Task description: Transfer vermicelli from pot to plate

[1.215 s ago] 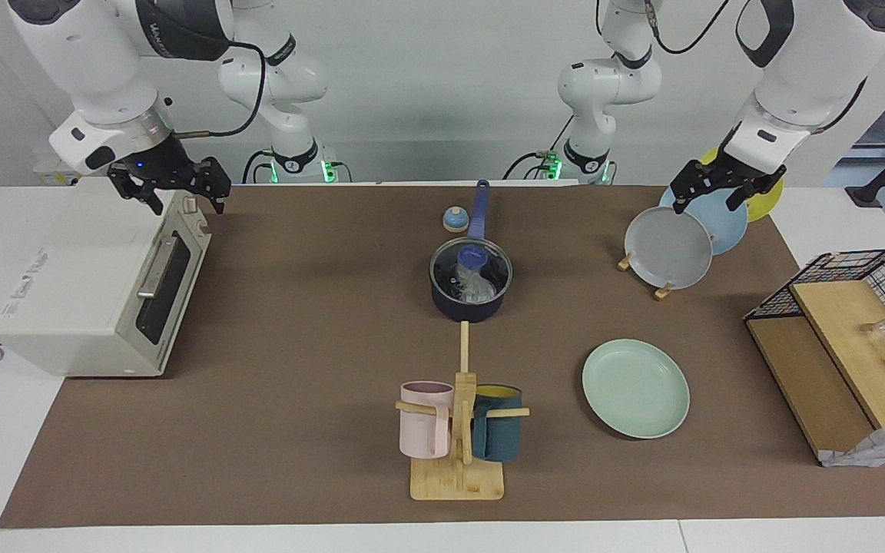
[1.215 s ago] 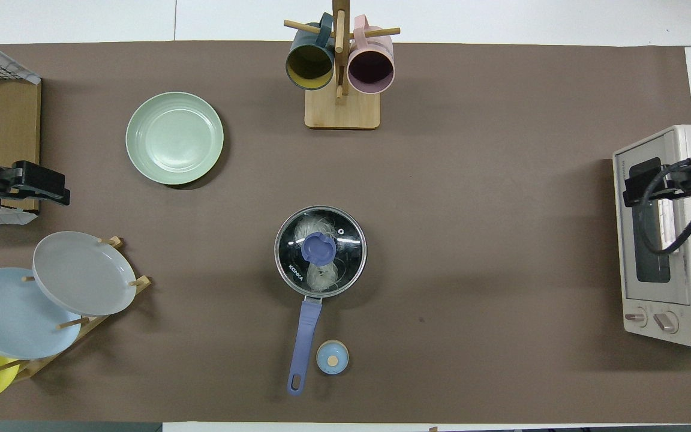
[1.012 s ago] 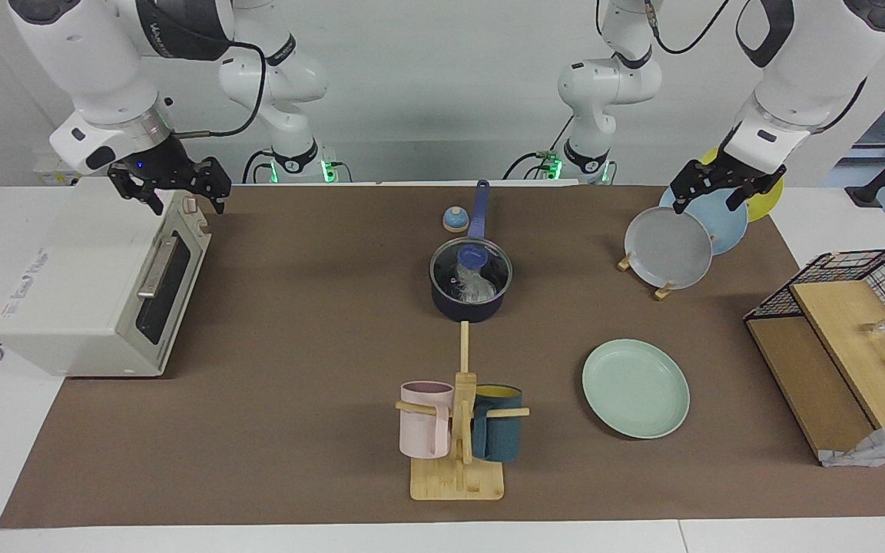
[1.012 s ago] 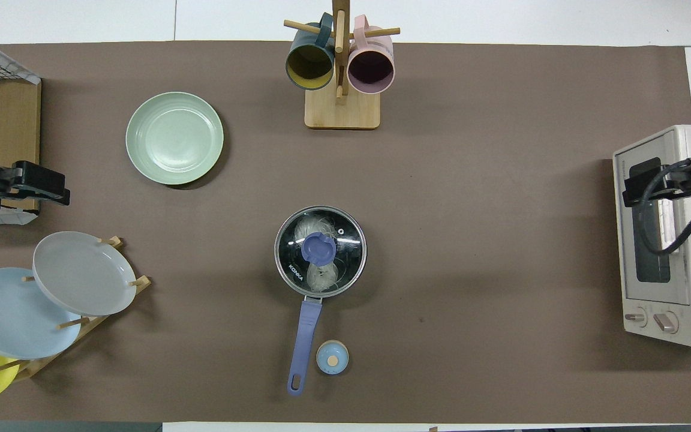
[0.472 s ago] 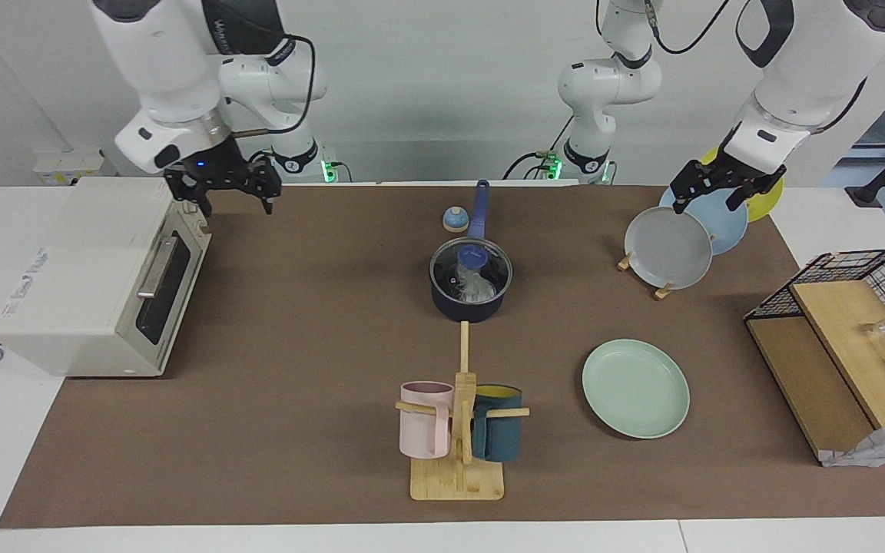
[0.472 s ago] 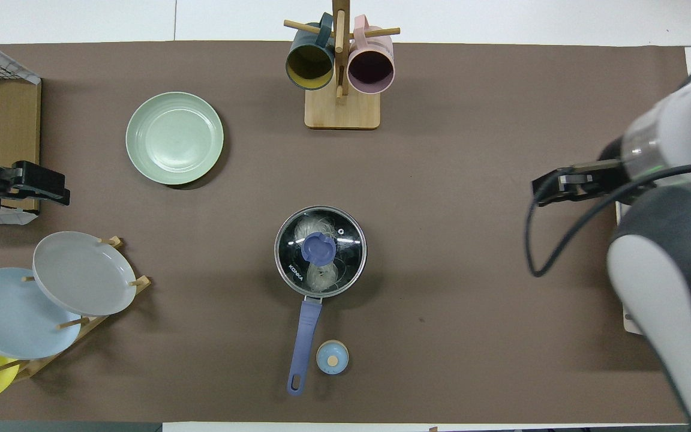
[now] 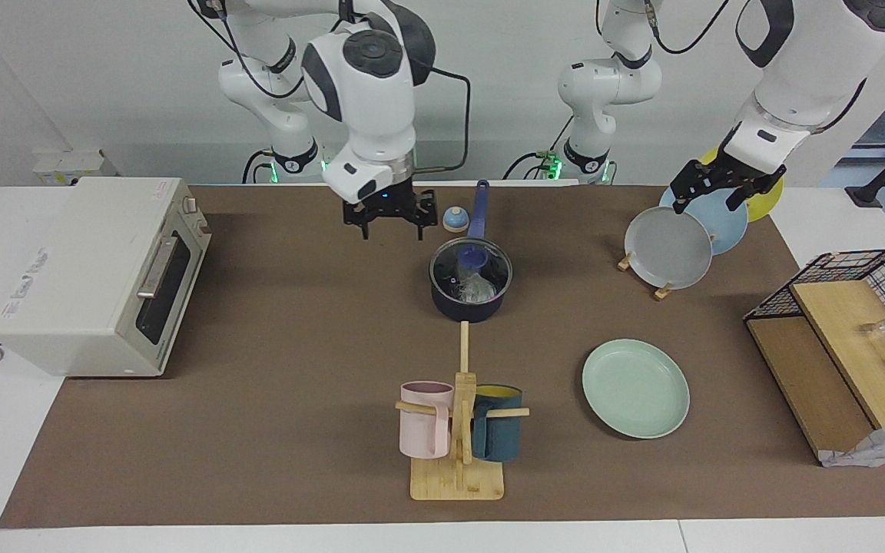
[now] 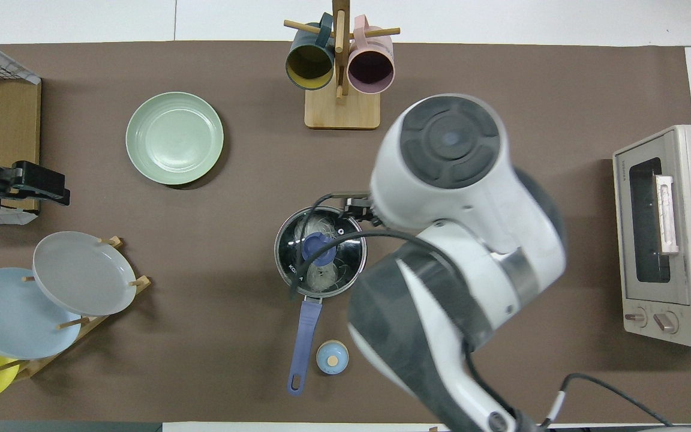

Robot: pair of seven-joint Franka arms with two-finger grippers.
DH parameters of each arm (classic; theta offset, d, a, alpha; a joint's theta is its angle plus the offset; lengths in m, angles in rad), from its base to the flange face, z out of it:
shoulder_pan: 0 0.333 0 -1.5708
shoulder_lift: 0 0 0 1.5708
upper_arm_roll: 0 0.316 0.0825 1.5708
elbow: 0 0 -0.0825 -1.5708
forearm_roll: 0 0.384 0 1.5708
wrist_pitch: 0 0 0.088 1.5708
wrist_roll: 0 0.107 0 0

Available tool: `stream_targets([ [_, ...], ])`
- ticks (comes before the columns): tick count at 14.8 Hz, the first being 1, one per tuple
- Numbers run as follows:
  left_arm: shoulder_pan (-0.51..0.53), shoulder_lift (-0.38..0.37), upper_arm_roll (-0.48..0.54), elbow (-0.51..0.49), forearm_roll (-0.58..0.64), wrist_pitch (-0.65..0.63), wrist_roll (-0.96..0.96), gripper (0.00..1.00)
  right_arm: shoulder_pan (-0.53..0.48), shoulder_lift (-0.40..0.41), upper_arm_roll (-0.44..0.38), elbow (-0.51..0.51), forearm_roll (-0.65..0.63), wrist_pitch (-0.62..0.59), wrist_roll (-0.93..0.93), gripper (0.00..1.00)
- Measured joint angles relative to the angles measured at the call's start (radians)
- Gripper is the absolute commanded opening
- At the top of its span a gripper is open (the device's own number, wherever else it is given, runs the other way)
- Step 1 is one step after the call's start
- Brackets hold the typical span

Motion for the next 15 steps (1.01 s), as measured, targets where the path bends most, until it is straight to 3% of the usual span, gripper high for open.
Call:
stream_targets([
  [2,0.000,0.000,0.000,0.000,0.000,0.000,0.000,1.00,0.063,0.027,0.002,-0.021,-0.011,0.080,0.108,1.00],
  [5,0.000,0.000,0.000,0.000,0.000,0.000,0.000,1.00,0.089,0.050,0.002,-0.067,-0.011,0.165,0.128,1.00],
  [12,0.000,0.000,0.000,0.000,0.000,0.000,0.000,1.00,0.167,0.140,0.003,-0.082,-0.106,0.230,0.170,1.00],
  [13,0.000,0.000,0.000,0.000,0.000,0.000,0.000,1.00,0.167,0.152,0.002,-0.082,-0.119,0.235,0.170,0.98],
  [15,0.000,0.000,0.000,0.000,0.000,0.000,0.000,1.00,0.167,0.169,0.001,-0.082,-0.128,0.248,0.170,0.84],
])
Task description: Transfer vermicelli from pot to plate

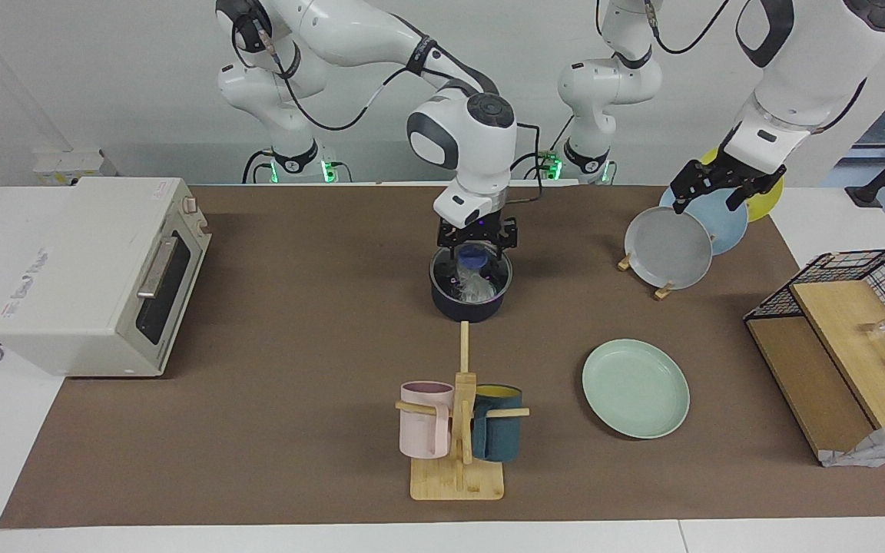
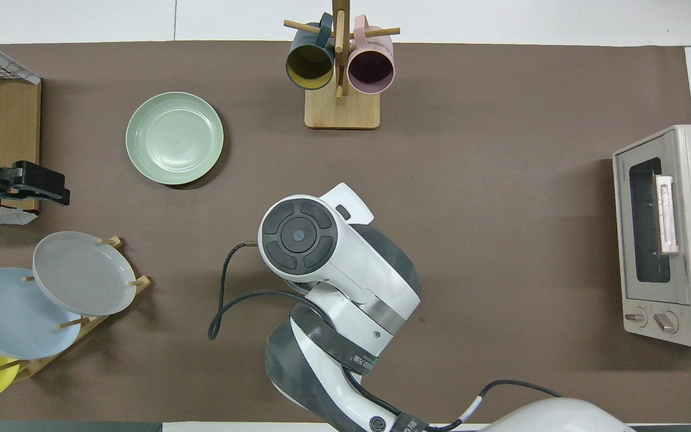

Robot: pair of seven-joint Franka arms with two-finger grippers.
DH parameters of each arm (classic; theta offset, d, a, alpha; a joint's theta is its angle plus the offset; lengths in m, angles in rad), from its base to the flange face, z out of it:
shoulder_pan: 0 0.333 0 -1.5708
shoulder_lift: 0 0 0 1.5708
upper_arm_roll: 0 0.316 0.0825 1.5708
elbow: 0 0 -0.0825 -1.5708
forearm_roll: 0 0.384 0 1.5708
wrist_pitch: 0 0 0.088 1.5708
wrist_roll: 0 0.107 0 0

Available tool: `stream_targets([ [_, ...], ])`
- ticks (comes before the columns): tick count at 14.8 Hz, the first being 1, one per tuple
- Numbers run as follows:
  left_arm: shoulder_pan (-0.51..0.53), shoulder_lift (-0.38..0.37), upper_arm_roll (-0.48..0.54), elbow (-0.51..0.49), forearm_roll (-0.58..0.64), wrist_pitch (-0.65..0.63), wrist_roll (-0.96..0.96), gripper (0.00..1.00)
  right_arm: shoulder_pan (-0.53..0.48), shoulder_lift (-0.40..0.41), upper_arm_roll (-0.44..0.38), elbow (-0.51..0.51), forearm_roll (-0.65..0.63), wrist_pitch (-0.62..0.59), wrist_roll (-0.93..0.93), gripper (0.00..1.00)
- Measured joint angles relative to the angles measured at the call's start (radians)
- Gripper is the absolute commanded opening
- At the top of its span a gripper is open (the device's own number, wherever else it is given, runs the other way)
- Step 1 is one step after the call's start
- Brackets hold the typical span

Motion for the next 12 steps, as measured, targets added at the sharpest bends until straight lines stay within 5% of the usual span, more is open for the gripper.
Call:
stream_targets([
  [4,0.000,0.000,0.000,0.000,0.000,0.000,0.000,1.00,-0.003,0.004,-0.002,0.000,-0.009,0.001,0.000,0.51],
  [12,0.000,0.000,0.000,0.000,0.000,0.000,0.000,1.00,-0.008,0.003,-0.003,0.048,-0.017,-0.040,-0.009,0.48],
])
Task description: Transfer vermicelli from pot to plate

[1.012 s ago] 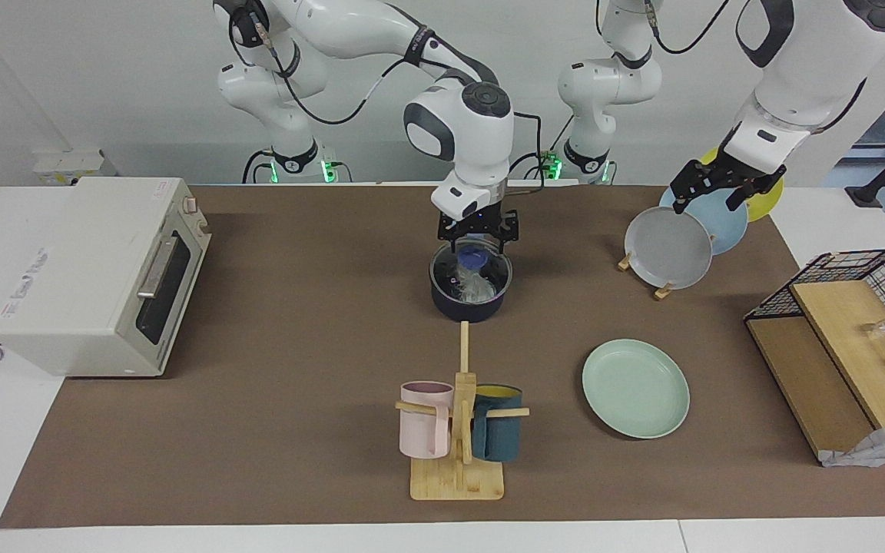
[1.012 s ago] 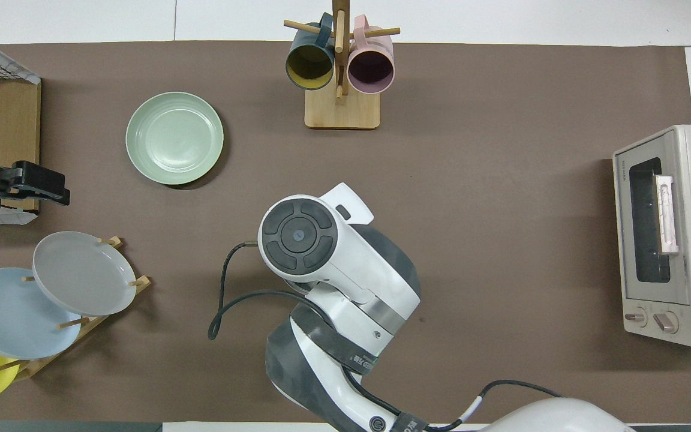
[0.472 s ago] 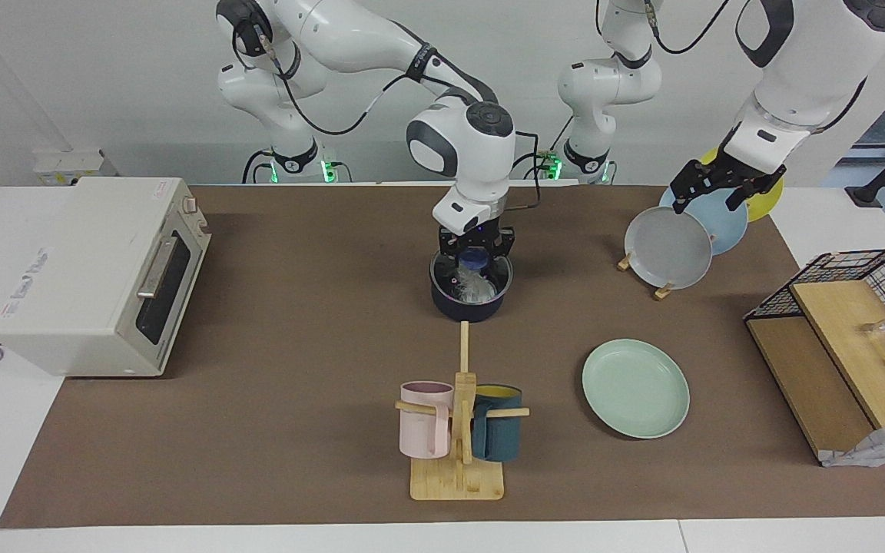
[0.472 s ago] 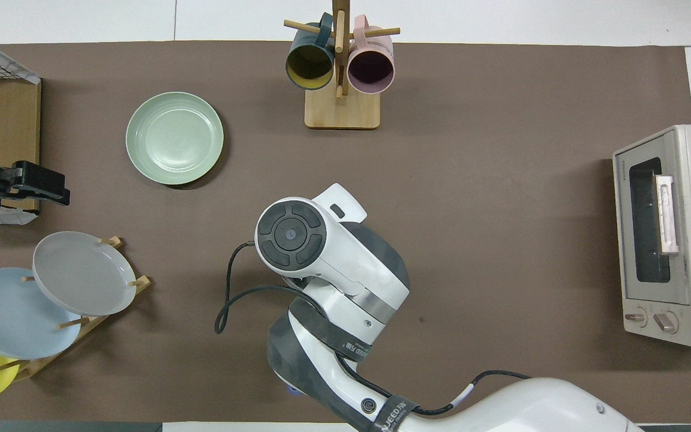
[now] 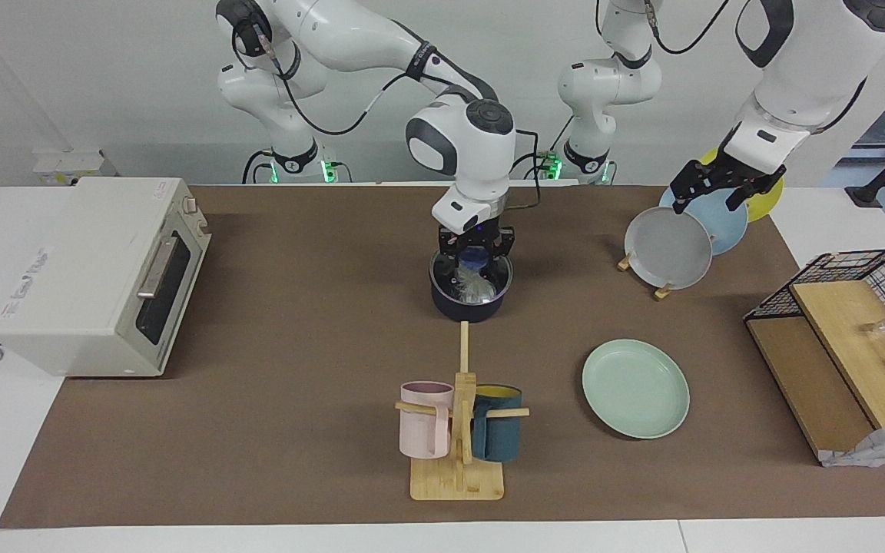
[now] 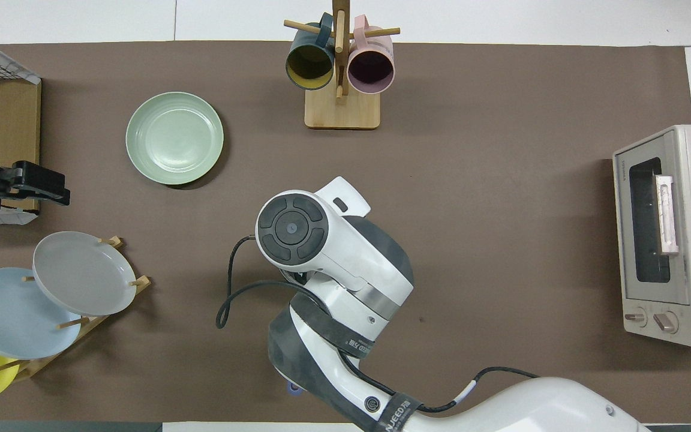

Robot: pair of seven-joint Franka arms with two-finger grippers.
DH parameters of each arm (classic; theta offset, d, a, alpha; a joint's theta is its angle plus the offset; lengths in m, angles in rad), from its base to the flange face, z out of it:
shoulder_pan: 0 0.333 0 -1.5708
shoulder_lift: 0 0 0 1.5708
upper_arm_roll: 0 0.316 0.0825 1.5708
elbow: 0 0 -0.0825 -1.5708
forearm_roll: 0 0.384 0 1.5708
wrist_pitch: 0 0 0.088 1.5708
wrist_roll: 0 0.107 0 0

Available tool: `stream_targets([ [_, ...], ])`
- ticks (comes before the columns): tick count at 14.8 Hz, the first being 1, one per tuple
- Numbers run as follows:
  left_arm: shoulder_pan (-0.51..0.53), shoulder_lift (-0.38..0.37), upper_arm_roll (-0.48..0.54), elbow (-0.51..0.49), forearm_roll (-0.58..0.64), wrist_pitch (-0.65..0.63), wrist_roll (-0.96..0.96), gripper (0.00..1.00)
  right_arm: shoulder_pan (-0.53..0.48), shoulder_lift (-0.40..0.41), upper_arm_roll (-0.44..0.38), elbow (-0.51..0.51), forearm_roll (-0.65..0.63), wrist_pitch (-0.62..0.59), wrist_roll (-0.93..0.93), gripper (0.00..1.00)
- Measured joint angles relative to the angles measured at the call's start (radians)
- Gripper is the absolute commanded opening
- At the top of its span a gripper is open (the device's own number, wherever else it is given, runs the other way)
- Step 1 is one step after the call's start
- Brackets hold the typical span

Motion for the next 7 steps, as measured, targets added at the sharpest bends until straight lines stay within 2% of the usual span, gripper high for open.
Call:
stream_targets([
  [3,0.000,0.000,0.000,0.000,0.000,0.000,0.000,1.00,-0.050,-0.023,-0.001,0.054,-0.003,-0.073,-0.101,0.48],
  [7,-0.001,0.000,-0.004,0.000,0.000,-0.001,0.000,1.00,-0.196,-0.053,-0.003,0.037,-0.003,-0.105,-0.321,0.48],
])
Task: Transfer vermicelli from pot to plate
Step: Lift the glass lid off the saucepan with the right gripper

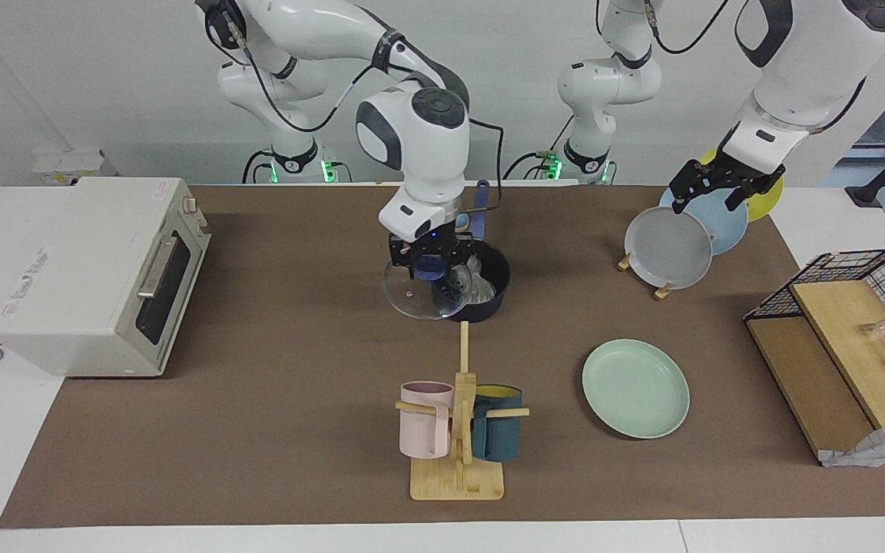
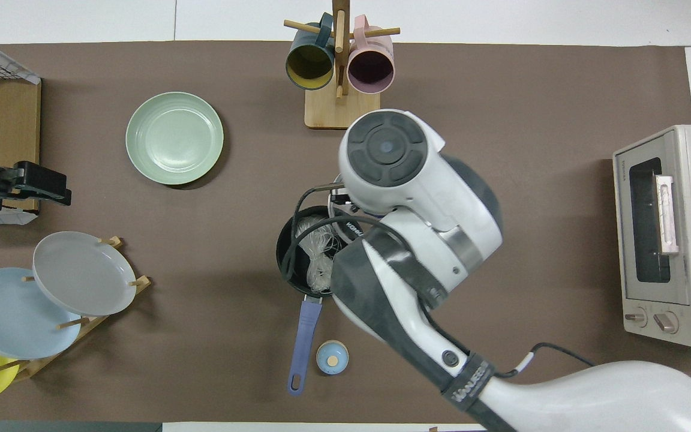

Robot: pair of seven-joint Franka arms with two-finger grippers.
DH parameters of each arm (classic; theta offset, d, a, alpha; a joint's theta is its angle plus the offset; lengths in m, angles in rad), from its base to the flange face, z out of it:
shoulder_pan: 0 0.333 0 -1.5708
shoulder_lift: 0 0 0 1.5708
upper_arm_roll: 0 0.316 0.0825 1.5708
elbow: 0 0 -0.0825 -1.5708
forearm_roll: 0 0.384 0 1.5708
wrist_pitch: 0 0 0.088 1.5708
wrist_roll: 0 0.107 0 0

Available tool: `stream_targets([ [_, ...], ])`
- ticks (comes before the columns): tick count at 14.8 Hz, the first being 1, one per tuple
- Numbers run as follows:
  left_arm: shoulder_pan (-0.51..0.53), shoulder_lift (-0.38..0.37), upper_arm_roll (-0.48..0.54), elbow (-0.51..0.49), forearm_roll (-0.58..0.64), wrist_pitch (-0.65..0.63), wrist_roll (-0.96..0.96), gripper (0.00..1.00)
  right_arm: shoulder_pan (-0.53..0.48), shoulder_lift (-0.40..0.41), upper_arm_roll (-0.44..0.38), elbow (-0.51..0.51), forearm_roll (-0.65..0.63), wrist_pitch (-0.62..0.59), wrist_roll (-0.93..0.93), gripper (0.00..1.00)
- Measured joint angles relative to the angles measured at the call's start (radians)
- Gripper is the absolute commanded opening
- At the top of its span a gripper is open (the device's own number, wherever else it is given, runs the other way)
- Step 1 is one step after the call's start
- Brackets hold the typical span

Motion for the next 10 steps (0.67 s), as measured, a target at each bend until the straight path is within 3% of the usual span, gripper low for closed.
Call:
stream_targets([
  [6,-0.023,-0.001,-0.015,-0.005,0.000,-0.001,-0.001,1.00,-0.268,-0.013,-0.002,-0.101,0.000,0.001,-0.372,0.48],
  [10,-0.185,0.002,-0.027,-0.053,-0.011,0.075,-0.112,1.00,-0.374,-0.065,-0.001,-0.270,0.000,0.108,-0.463,0.49],
])
